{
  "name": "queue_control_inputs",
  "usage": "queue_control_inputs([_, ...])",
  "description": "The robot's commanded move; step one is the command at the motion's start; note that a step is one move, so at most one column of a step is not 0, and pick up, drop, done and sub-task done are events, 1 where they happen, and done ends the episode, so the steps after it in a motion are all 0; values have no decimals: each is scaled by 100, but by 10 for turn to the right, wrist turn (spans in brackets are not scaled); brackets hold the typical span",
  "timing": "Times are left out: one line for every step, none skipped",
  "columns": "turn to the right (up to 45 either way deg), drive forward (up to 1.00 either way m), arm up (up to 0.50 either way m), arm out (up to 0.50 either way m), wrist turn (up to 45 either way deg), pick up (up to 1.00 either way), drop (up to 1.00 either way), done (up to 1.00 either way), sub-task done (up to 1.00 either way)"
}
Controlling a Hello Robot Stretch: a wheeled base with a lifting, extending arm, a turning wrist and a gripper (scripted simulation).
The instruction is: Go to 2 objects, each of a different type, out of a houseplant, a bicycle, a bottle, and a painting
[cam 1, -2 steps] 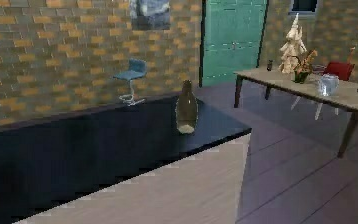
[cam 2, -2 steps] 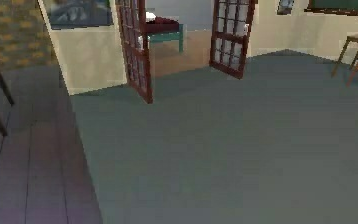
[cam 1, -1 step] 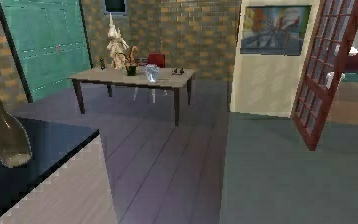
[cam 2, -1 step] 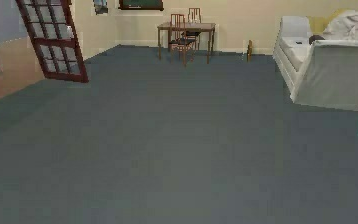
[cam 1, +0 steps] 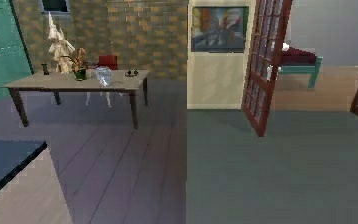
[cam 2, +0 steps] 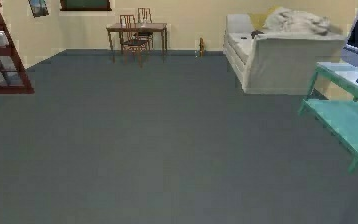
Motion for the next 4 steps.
queue_control_inputs([0,100,0,0,0,0,0,0,0])
queue_control_inputs([-390,0,0,0,0,0,0,0,0])
queue_control_inputs([0,45,0,0,0,0,0,0,0])
queue_control_inputs([-30,0,0,0,0,0,0,0,0])
